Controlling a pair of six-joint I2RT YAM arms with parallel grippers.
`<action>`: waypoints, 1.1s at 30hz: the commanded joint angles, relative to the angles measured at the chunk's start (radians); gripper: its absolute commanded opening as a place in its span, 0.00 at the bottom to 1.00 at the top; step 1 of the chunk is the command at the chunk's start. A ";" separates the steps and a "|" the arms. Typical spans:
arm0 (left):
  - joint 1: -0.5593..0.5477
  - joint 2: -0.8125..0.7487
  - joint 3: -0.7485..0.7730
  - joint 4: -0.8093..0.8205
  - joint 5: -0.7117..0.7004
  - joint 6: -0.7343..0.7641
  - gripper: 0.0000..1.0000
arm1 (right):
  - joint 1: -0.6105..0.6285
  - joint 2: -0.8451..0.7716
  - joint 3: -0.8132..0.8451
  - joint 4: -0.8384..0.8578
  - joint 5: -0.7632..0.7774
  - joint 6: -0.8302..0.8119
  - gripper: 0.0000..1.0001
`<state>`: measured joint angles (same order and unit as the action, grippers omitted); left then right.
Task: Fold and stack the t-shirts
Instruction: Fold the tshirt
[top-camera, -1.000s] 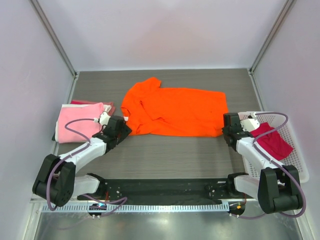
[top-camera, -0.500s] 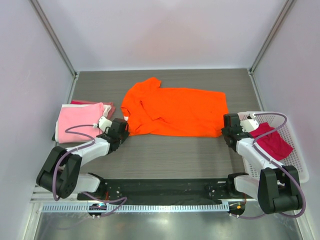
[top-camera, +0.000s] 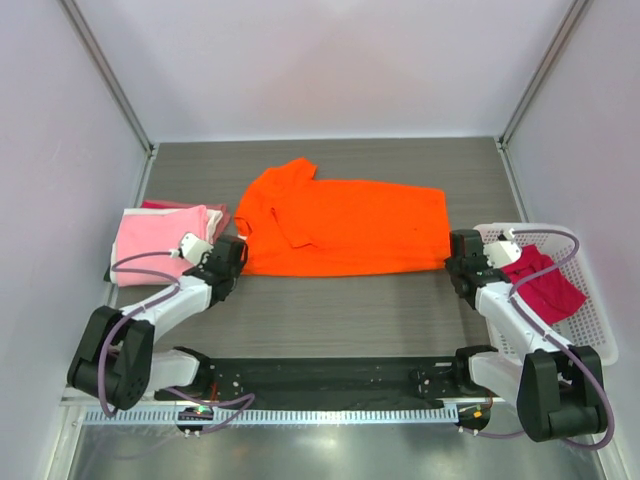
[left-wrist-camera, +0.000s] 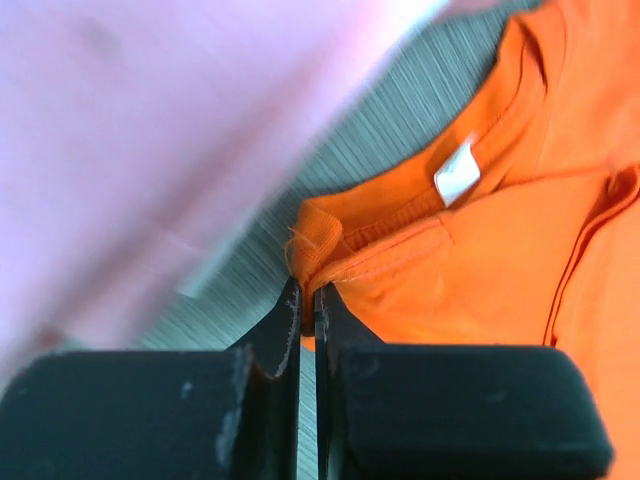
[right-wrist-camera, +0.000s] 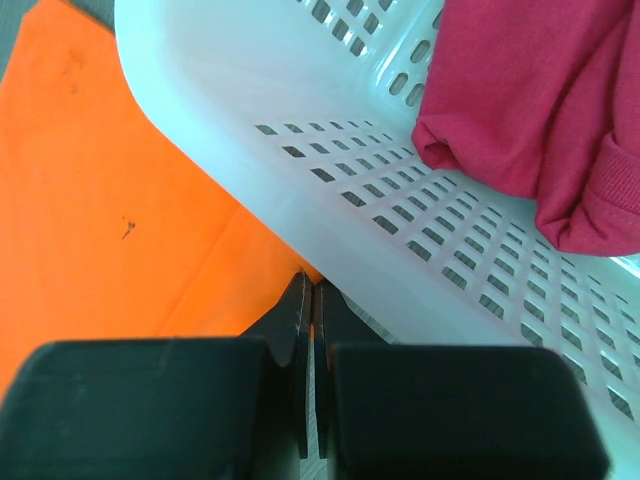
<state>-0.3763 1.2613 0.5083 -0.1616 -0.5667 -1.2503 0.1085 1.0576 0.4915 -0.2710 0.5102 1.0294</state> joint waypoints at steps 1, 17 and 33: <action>0.050 -0.040 -0.002 -0.088 -0.055 0.029 0.00 | -0.007 -0.022 0.005 -0.025 0.039 0.017 0.01; 0.050 -0.083 -0.004 -0.158 0.027 0.115 0.26 | -0.003 -0.117 -0.024 -0.060 -0.045 -0.043 0.33; 0.051 -0.145 -0.010 -0.148 0.060 0.241 0.14 | 0.348 0.086 0.277 0.156 -0.610 -0.589 0.44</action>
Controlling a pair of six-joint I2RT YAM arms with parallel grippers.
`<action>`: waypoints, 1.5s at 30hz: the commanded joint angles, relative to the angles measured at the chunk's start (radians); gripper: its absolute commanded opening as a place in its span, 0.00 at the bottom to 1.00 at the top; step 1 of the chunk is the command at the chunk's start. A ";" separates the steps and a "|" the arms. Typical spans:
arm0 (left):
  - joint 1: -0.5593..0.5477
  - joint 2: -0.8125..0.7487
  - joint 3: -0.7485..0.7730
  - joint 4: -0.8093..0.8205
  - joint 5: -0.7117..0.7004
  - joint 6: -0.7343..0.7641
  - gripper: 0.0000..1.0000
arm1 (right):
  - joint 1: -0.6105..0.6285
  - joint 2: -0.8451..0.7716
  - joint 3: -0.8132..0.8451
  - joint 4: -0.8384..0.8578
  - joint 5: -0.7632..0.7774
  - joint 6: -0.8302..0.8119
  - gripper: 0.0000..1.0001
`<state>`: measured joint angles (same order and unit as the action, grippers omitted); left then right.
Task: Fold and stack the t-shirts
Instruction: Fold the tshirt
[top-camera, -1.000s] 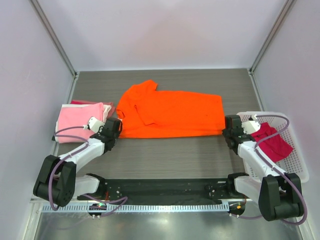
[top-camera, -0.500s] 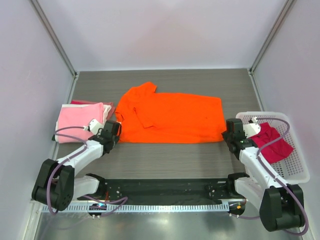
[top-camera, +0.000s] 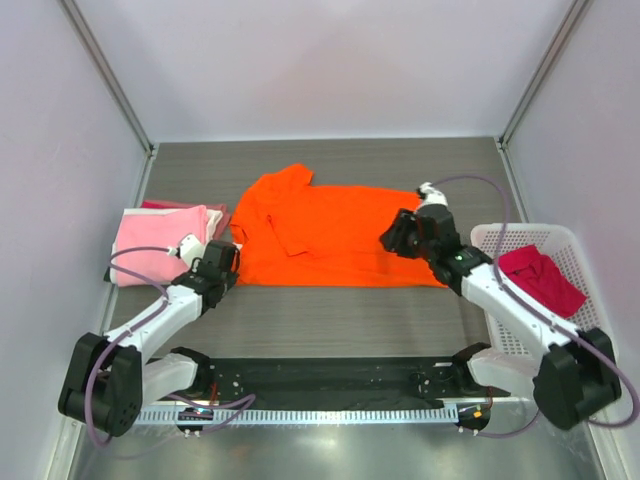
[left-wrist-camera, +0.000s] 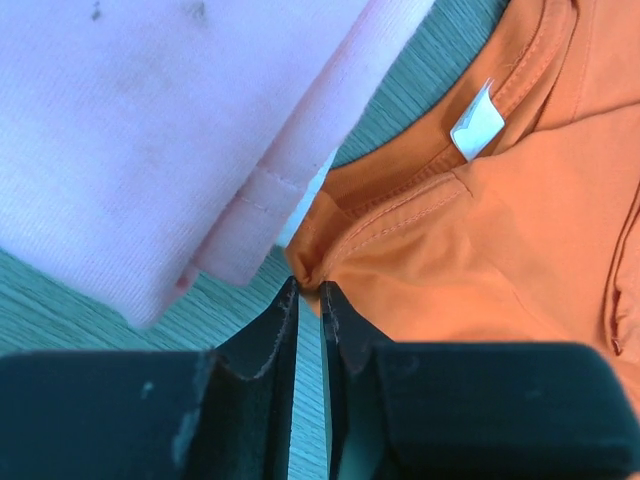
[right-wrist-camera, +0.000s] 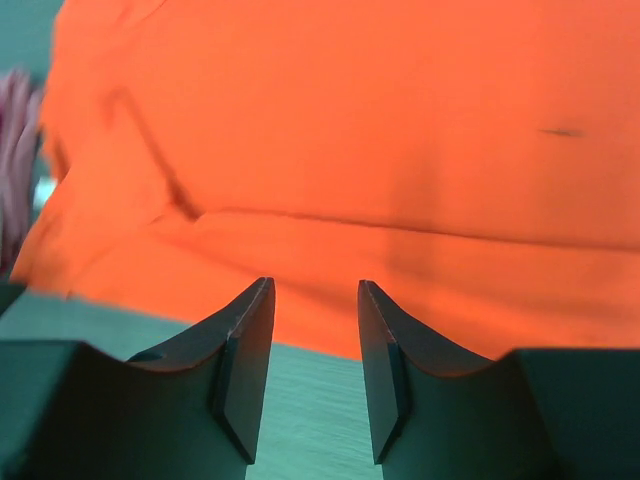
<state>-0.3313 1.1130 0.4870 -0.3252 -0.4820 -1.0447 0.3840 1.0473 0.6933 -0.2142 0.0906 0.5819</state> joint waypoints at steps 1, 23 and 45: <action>0.006 0.007 0.013 0.018 -0.021 0.035 0.15 | 0.102 0.138 0.104 0.099 -0.205 -0.158 0.45; 0.008 0.140 0.044 0.018 0.048 0.002 0.23 | 0.487 0.901 0.736 0.013 -0.011 -0.547 0.47; 0.000 -0.206 -0.137 0.110 0.241 -0.101 0.71 | 0.259 -0.352 -0.242 -0.197 0.693 0.657 0.72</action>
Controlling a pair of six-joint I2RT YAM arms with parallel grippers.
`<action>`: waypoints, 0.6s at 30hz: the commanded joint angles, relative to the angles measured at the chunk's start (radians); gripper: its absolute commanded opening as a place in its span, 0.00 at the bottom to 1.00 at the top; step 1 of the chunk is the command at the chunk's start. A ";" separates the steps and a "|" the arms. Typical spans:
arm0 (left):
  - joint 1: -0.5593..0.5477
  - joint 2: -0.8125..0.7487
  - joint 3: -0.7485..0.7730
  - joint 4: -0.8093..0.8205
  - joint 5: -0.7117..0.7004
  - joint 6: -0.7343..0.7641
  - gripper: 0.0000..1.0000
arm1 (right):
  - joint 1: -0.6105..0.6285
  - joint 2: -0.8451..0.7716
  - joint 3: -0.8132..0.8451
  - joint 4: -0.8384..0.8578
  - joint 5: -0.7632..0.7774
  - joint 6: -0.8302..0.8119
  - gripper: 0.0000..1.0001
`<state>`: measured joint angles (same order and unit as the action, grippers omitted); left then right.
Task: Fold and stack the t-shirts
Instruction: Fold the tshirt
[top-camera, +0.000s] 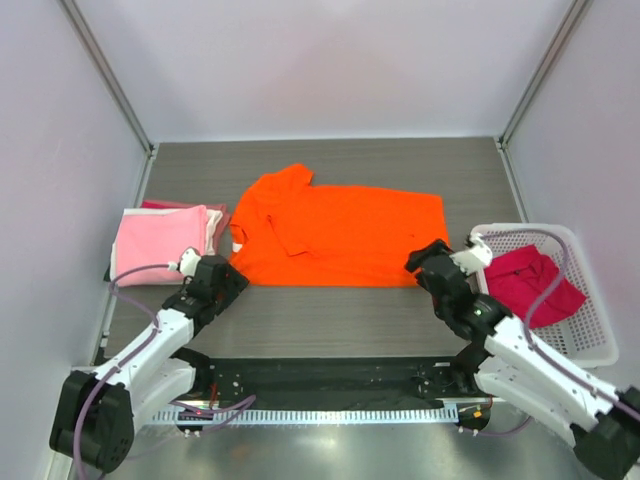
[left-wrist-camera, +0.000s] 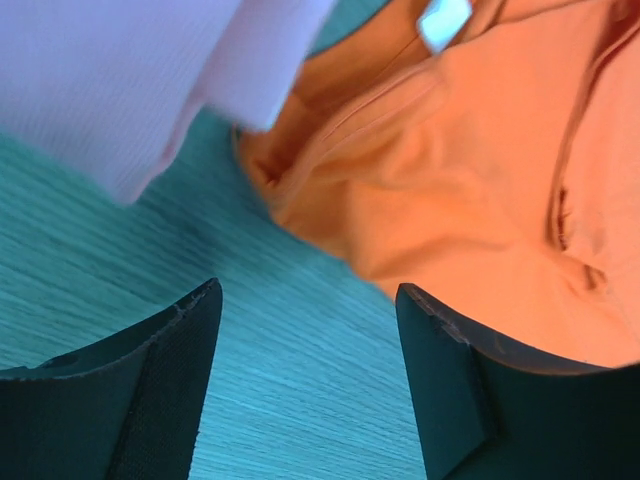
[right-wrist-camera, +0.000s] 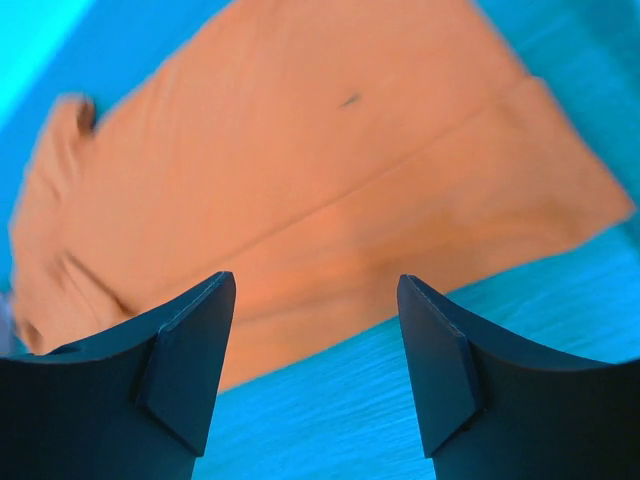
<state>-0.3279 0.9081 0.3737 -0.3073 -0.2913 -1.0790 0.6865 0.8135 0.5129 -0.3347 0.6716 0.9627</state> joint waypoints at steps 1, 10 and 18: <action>-0.003 0.006 -0.033 0.102 0.049 -0.078 0.70 | -0.060 -0.154 -0.080 -0.101 0.120 0.303 0.72; -0.008 0.057 -0.029 0.135 -0.011 -0.124 0.68 | -0.133 0.071 -0.065 -0.132 0.049 0.462 0.66; -0.008 0.101 -0.042 0.140 -0.051 -0.159 0.65 | -0.211 0.190 -0.106 -0.010 0.019 0.511 0.61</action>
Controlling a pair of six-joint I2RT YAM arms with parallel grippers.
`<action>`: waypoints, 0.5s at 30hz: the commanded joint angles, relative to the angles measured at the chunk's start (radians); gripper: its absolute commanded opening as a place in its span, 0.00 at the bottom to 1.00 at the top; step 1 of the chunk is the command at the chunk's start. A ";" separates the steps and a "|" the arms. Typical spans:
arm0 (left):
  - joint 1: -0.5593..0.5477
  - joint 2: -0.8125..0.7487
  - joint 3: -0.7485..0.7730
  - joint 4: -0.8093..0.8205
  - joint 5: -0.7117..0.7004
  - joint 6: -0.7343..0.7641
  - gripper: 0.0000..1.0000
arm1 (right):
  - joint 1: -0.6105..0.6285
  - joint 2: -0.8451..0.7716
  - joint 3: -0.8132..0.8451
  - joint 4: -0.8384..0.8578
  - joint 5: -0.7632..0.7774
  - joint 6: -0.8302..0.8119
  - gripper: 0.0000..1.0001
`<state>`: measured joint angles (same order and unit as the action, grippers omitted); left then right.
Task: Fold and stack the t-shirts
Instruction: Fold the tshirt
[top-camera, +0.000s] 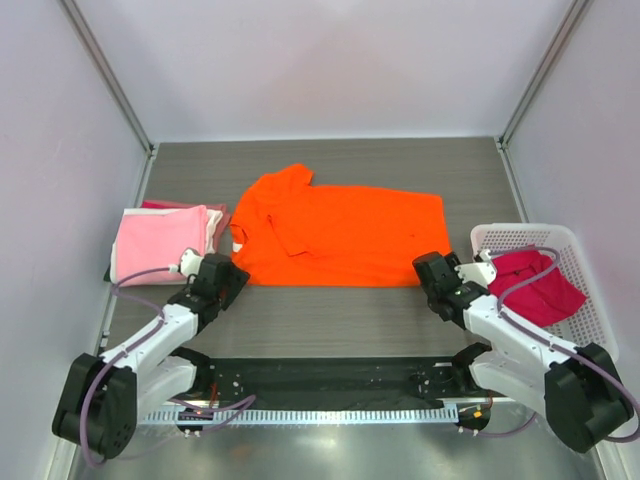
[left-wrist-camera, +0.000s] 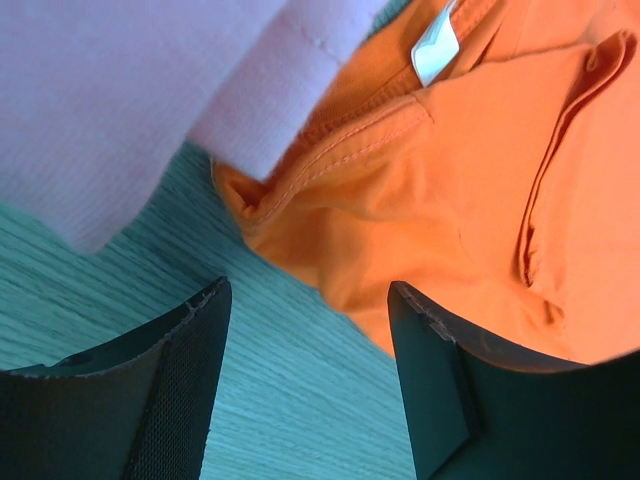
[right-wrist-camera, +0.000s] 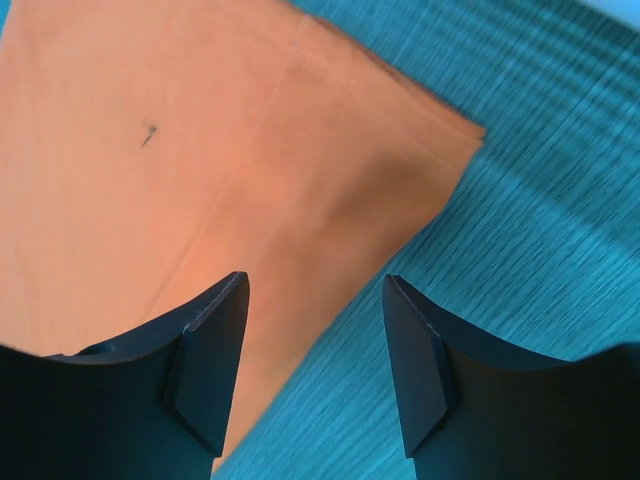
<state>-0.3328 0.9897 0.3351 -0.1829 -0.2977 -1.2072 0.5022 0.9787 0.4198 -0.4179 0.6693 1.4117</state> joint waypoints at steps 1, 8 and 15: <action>-0.002 0.023 -0.010 0.016 -0.049 -0.044 0.65 | -0.040 0.041 -0.018 0.076 0.015 0.072 0.61; -0.002 0.041 -0.015 0.017 -0.058 -0.094 0.64 | -0.056 0.072 -0.058 0.091 0.023 0.124 0.56; -0.002 0.067 -0.015 0.023 -0.072 -0.123 0.62 | -0.071 0.136 -0.072 0.136 0.061 0.139 0.41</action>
<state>-0.3328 1.0290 0.3351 -0.1413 -0.3359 -1.3033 0.4416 1.0843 0.3637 -0.3202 0.6670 1.5177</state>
